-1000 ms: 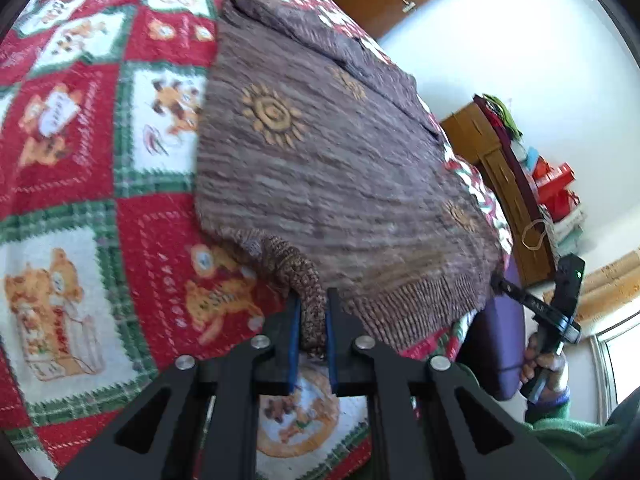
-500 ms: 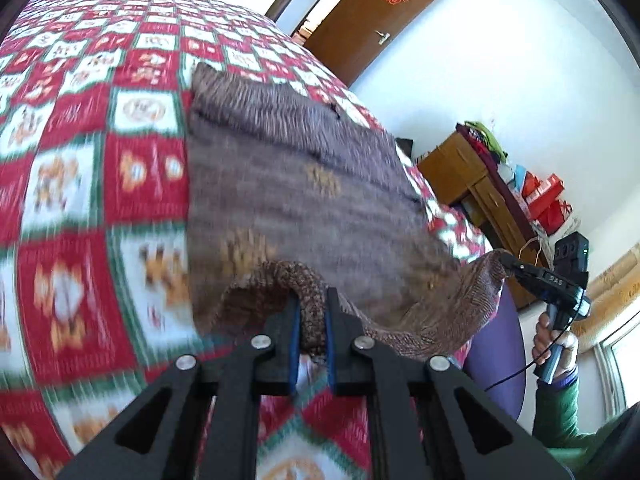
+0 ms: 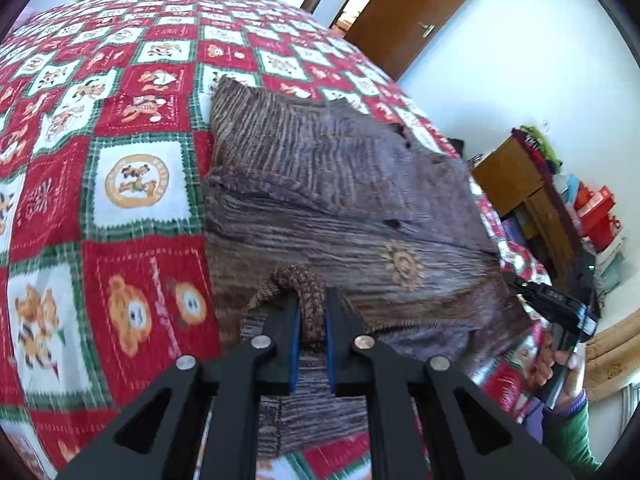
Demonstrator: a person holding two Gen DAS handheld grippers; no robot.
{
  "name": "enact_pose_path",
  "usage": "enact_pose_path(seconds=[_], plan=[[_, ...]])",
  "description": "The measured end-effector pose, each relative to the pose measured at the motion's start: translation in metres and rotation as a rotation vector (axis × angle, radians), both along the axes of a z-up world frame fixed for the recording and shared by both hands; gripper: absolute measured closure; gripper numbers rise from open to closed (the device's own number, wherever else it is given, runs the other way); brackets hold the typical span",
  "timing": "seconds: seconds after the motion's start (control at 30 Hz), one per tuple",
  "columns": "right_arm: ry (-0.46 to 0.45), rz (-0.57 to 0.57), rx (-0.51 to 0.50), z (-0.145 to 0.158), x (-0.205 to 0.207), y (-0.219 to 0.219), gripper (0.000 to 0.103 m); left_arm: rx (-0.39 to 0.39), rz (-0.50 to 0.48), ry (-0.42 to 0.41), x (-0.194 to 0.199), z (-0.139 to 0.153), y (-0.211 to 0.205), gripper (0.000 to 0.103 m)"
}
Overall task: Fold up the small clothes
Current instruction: 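Lift the hem with the left gripper and fold it toward the collar, then lay the hem onto the sweater and open the left gripper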
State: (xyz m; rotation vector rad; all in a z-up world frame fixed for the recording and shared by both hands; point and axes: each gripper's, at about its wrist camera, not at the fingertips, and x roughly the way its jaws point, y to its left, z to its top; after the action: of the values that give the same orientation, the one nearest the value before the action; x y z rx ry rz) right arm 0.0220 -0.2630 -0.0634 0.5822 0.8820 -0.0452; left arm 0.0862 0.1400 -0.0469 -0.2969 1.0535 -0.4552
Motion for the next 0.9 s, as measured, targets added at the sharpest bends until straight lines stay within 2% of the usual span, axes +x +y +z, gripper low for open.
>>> enact_pose_path(seconds=[0.07, 0.1, 0.13, 0.17, 0.2, 0.23, 0.27, 0.33, 0.37, 0.43, 0.53, 0.63, 0.73, 0.8, 0.9], plan=[[0.0, -0.012, 0.024, -0.002, 0.003, -0.003, 0.093, 0.012, 0.005, 0.017, 0.007, -0.004, 0.001, 0.091], [-0.002, -0.026, 0.048, -0.001, 0.003, -0.007, 0.085, 0.012, 0.008, 0.022, 0.009, -0.004, 0.002, 0.089], [-0.011, -0.04, 0.069, 0.0, 0.001, -0.01, 0.074, -0.008, 0.006, 0.027, 0.009, -0.003, 0.006, 0.085], [-0.033, -0.055, 0.091, 0.003, -0.003, -0.012, 0.068, -0.028, 0.004, 0.025, 0.008, -0.001, 0.01, 0.08], [-0.07, -0.075, 0.108, 0.009, -0.008, -0.016, 0.057, -0.042, 0.002, 0.02, 0.006, 0.002, 0.014, 0.076], [-0.093, -0.089, 0.11, 0.012, -0.013, -0.017, 0.05, -0.052, -0.004, 0.002, 0.002, 0.007, 0.021, 0.065], [-0.117, -0.102, 0.102, 0.018, -0.019, -0.017, 0.05, -0.049, -0.008, -0.017, -0.002, 0.01, 0.026, 0.051], [-0.153, -0.1, 0.082, 0.026, -0.029, -0.012, 0.05, -0.016, -0.016, -0.082, -0.013, 0.018, 0.036, 0.033], [-0.173, -0.086, 0.08, 0.029, -0.033, -0.007, 0.05, 0.005, -0.024, -0.111, -0.018, 0.021, 0.04, 0.03], [-0.188, -0.039, 0.08, 0.033, -0.04, 0.007, 0.05, 0.068, -0.049, -0.154, -0.023, 0.024, 0.042, 0.03], [-0.178, 0.033, 0.058, 0.033, -0.041, 0.035, 0.05, 0.124, -0.088, -0.174, -0.018, 0.024, 0.033, 0.03], [-0.167, 0.084, 0.028, 0.033, -0.038, 0.057, 0.05, 0.139, -0.163, -0.186, -0.006, 0.02, 0.014, 0.03], [-0.176, 0.115, 0.013, 0.038, -0.038, 0.07, 0.05, 0.163, -0.19, -0.18, 0.006, 0.01, -0.002, 0.03], [-0.179, 0.121, 0.001, 0.041, -0.04, 0.073, 0.05, 0.164, -0.204, -0.169, 0.011, 0.004, -0.01, 0.034], [-0.179, 0.112, -0.008, 0.044, -0.044, 0.071, 0.05, 0.173, -0.229, -0.159, 0.015, -0.006, -0.02, 0.049]])
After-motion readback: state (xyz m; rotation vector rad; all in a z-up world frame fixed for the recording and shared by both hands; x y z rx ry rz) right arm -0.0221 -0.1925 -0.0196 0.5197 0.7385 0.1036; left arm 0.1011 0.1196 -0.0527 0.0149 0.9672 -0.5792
